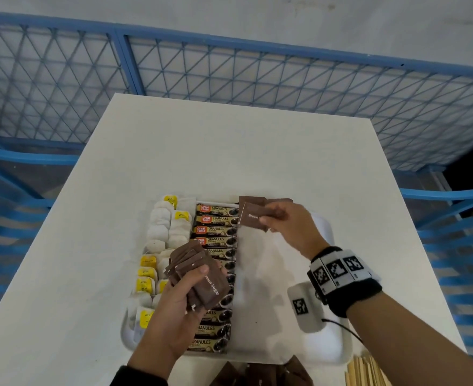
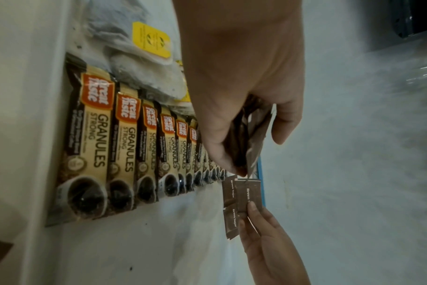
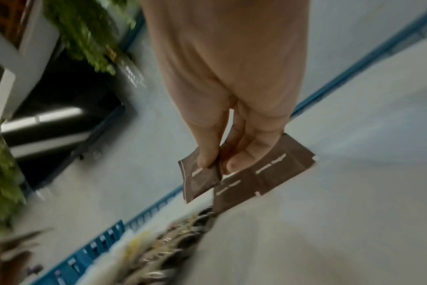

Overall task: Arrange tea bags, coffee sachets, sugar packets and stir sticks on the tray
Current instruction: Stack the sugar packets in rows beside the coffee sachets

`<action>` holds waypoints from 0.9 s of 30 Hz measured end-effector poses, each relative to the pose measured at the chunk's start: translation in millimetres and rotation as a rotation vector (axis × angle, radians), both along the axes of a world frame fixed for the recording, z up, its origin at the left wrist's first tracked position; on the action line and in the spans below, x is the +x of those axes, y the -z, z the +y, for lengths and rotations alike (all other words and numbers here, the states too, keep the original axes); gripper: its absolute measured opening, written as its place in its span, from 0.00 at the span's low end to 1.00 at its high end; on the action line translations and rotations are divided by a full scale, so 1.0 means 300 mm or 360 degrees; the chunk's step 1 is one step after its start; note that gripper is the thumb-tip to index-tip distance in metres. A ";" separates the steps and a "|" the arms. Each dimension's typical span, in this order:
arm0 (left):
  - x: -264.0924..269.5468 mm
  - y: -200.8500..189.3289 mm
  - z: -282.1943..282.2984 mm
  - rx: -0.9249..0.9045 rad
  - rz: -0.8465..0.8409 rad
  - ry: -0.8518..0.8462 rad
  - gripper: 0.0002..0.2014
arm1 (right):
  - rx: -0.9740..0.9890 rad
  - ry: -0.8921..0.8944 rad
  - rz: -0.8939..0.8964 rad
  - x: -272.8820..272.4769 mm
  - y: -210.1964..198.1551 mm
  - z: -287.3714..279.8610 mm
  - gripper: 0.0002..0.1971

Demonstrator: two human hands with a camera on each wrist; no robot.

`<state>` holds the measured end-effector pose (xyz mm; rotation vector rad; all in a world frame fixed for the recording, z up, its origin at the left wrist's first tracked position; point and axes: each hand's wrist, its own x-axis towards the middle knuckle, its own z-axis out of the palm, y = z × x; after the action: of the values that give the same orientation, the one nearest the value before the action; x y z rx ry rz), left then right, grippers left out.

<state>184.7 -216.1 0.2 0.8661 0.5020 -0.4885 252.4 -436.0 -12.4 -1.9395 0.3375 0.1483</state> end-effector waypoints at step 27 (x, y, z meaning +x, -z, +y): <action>0.000 0.017 0.018 0.0020 -0.0066 0.0035 0.16 | -0.0725 -0.0099 -0.0241 0.107 0.106 -0.006 0.17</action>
<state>184.7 -210.8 -4.7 0.8930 0.4586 -0.4872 284.4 -437.8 -44.1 -2.3971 0.2223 -0.0407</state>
